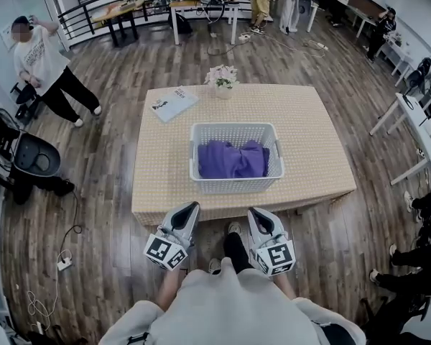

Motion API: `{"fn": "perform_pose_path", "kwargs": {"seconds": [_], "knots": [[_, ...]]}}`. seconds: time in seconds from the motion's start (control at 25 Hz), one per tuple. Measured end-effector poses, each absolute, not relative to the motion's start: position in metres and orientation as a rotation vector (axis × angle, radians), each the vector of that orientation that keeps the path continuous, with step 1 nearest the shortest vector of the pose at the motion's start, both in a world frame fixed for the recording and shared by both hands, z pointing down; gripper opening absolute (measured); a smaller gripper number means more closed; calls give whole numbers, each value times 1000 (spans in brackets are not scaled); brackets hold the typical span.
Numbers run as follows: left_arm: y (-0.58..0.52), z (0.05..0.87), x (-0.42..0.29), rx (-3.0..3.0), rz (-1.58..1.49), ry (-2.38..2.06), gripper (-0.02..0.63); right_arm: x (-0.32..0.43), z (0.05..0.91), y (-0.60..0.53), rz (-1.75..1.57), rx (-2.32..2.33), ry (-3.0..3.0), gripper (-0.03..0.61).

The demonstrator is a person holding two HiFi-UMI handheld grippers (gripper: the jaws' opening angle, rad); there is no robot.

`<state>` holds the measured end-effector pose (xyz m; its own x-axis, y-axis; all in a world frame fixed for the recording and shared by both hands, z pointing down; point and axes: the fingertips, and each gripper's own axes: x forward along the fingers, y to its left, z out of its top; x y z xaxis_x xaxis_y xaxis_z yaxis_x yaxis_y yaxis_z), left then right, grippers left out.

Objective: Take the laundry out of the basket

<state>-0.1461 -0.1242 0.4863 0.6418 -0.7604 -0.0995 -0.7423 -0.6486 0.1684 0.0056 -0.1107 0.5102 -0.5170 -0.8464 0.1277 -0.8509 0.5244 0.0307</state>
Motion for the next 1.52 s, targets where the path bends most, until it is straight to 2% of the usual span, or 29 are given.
{"fn": "perform_pose_path", "kwargs": {"seconds": [0.48,0.96,1.52], "knots": [[-222,487,-139,2736,-229,-1328,8,19,513,-211,54,1467,-2659,-1],[-352,448,-126,2777,-233,-1446,8,42,478,-352,-12,1467,-2741,0],[-393,474,-153,2697,-180,-1524,8,21,496,-409,78,1410,-2751,0]]}}
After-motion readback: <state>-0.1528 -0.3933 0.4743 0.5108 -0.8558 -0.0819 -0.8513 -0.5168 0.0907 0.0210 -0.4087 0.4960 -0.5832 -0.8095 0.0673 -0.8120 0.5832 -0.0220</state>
